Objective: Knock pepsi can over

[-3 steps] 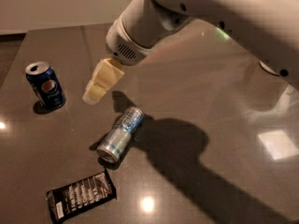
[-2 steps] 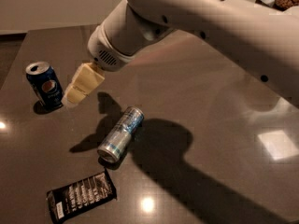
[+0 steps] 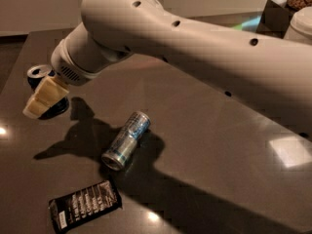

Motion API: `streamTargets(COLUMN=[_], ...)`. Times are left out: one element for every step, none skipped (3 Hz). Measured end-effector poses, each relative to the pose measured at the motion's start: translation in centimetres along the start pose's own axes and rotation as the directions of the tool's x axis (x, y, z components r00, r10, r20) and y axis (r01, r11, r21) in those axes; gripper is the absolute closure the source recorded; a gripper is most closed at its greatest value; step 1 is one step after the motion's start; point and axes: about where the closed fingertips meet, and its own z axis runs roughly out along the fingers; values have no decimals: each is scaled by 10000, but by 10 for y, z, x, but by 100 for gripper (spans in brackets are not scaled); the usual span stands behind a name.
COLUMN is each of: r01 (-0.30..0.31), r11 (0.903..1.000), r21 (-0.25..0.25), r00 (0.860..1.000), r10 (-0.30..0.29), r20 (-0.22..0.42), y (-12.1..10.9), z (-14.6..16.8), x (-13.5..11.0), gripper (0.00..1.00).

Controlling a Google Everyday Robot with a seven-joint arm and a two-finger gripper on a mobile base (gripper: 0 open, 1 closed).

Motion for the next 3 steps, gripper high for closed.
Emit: streamTargets(r01=[354, 356, 325], r11=[9993, 9993, 9993], r21=[71, 71, 203], r00=[9986, 9986, 9991], r10=[-357, -358, -331], r20=[397, 397, 270], y=[23, 23, 22], z=[36, 36, 32], x=[-36, -36, -36], gripper=[0, 0, 0])
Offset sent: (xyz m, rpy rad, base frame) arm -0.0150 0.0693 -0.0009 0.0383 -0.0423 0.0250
